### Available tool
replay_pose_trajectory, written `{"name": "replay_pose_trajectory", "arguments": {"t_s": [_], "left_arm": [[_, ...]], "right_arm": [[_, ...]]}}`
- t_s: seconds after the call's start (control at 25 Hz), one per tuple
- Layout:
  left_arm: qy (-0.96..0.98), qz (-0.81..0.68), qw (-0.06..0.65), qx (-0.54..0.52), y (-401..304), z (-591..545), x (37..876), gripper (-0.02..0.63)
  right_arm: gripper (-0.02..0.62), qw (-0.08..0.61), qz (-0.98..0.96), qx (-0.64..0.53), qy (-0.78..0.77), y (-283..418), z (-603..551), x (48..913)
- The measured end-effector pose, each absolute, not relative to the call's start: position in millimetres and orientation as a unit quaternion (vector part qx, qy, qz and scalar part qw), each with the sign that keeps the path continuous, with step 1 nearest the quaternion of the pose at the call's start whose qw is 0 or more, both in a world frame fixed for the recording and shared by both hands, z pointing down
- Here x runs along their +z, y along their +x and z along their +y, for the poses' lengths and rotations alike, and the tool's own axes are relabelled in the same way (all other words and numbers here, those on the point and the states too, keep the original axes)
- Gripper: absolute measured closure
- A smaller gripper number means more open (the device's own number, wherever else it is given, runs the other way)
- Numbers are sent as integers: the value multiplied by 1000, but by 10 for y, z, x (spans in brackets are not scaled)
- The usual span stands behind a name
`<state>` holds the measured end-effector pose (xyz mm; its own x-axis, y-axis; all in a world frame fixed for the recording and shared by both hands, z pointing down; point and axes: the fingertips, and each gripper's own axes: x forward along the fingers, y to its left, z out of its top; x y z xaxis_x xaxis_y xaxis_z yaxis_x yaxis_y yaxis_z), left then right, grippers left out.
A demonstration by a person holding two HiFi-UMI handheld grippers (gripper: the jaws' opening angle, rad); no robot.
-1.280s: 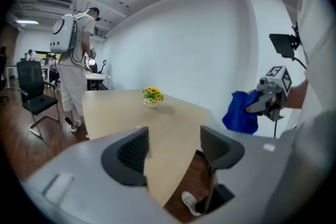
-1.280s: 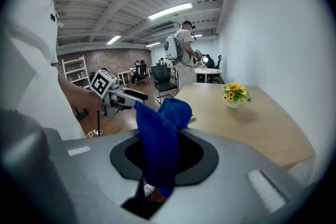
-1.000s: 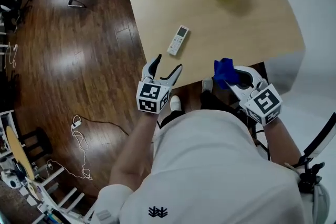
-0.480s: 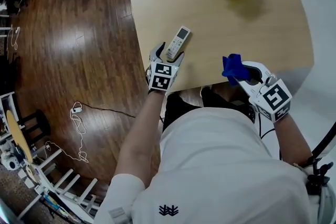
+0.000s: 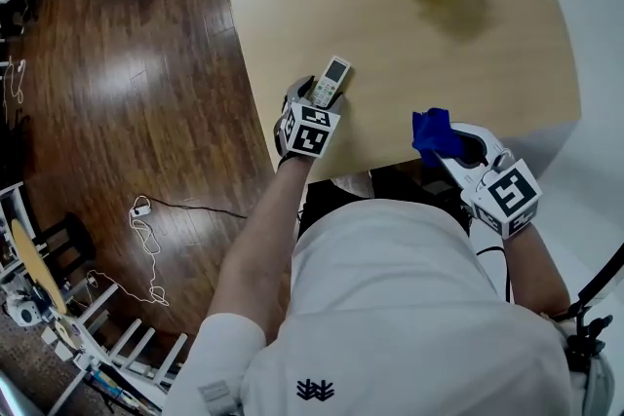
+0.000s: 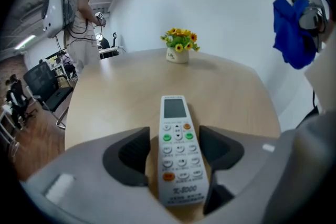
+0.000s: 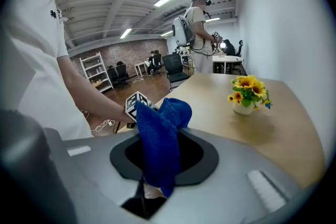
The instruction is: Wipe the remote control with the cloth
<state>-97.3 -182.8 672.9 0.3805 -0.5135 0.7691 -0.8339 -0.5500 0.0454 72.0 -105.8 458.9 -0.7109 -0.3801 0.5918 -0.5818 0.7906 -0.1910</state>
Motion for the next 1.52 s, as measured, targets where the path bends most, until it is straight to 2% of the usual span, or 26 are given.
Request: {"name": "replay_pose_trajectory", "arguments": {"t_s": [0.12,0.16,0.52,0.76,0.96,1.28,1.52], "left_arm": [[804,-411,225,365,-969,-1801,6730,320],[806,-408,226,365,-963,-1794,6721,368],[818,-388,226,360,-947,-1738,6573,371],[857,-372,164,317,-798,-1708,5812,371],[877,-371,115,282,-705,-1744,5094,371],[881,-403,72,238,-773,-1883,4355,371],[892,-387,48,229,-667,-1780,4123,370]], "right_arm": [[517,273,-903,189,273,736,-1092,4581],[517,273,-902,191,276,744,-1111,4579],[517,264,-902,185,287,759,-1233,4544],[517,244,-909,158,299,751,-1428,4383],[517,194,-923,125,308,633,-1716,3933],[517,99,-965,68,235,-211,-1802,2992],[517,99,-983,51,148,-988,-1432,2998]]}}
